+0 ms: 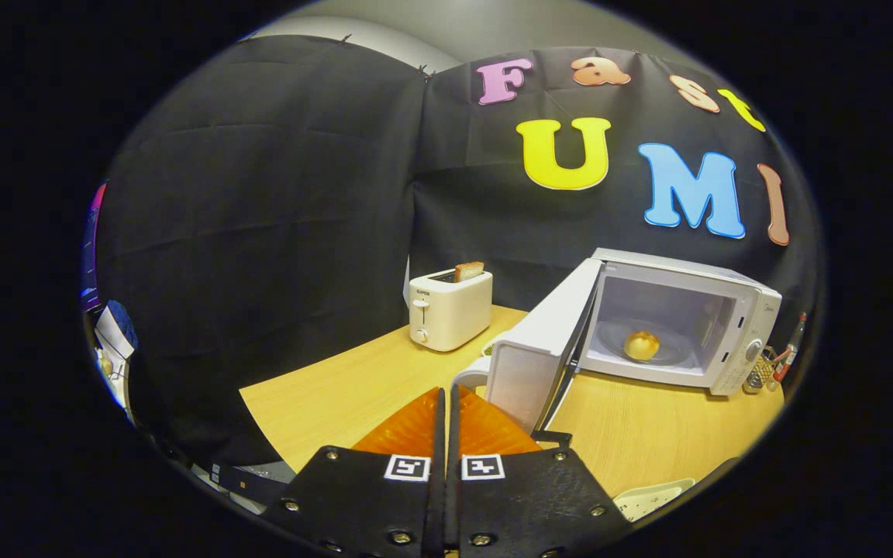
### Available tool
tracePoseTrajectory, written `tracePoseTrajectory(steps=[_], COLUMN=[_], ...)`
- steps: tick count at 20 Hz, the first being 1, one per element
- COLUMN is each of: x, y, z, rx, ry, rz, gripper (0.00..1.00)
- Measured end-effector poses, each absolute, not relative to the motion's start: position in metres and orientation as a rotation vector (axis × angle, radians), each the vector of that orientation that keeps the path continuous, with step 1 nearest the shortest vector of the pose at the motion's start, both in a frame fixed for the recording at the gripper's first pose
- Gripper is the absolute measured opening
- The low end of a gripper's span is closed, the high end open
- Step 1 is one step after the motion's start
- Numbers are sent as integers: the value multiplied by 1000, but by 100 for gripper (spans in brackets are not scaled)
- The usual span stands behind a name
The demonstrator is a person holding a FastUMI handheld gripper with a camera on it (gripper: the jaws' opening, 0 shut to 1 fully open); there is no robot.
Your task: Open the microwave, put the food inside, and close the microwave door.
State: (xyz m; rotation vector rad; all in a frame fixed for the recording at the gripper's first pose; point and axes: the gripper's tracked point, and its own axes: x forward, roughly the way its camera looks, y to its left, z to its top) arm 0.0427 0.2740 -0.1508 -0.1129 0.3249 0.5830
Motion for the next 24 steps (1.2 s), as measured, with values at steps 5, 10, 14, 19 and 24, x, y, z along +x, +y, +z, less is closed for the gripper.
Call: tracePoseTrajectory(steps=[5,10,14,19,24], x=[43,44,45,49,61], y=[242,209,183,149,102], z=[-158,-160,-160,-161,-168], rx=[-100,-71,-88,-70,-36], ry=[360,380,384,398,434], rz=[471,384,319,207,65], gripper=[1,1,1,1,1])
